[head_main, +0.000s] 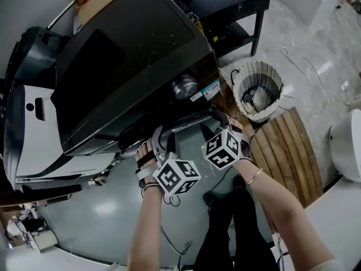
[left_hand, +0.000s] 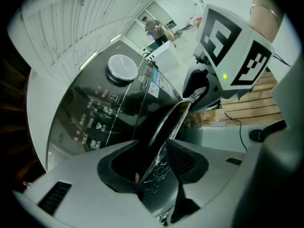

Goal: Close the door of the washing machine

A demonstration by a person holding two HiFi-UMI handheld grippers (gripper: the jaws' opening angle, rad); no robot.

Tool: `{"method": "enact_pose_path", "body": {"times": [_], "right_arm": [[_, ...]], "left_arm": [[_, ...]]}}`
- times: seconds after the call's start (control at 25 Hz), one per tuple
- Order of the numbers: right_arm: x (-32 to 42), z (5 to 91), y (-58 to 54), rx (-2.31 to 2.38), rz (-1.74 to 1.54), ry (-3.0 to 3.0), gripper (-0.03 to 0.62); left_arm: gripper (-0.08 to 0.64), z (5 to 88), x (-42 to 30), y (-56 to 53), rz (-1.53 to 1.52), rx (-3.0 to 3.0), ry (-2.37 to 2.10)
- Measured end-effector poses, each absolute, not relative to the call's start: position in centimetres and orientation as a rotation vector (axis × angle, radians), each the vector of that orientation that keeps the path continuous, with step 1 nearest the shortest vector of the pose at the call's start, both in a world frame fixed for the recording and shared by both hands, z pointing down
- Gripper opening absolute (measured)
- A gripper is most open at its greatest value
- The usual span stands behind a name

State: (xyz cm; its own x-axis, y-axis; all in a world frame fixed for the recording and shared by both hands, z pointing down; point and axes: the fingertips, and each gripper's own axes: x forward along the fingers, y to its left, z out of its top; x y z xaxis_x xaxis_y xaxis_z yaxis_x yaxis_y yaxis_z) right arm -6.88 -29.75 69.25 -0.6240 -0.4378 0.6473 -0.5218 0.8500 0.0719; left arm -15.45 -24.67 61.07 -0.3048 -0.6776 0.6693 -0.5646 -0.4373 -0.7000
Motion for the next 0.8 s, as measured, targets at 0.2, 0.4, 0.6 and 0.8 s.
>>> {"method": "enact_pose_path", "body": {"times": [0.2,0.4,0.6,0.8], "right_arm": [[-6.2,67.5,-29.4,0.71,0.184,-2.351,0.179],[-5.8,64.7,-28.7,0.733,0.232,-2.378,0.175],[-5.4,61.3,-27.0,0.726,0.268,-2.409,0.164],[-4.9,57.5,-25.1,0.741,0.3,-2.444,0.161]], "left_arm": [[0.192,59.8,-15.5,-23.6,-1.84,-1.804,1.673],[0.19,57.9,-15.7,-22.2,-1.794,-1.815,1.778],[0.189,55.3,-16.4,-20.0,-1.733,-1.791,1.906],[0.181,52.6,-17.2,-16.8,-1.638,-1.786,2.08]]}}
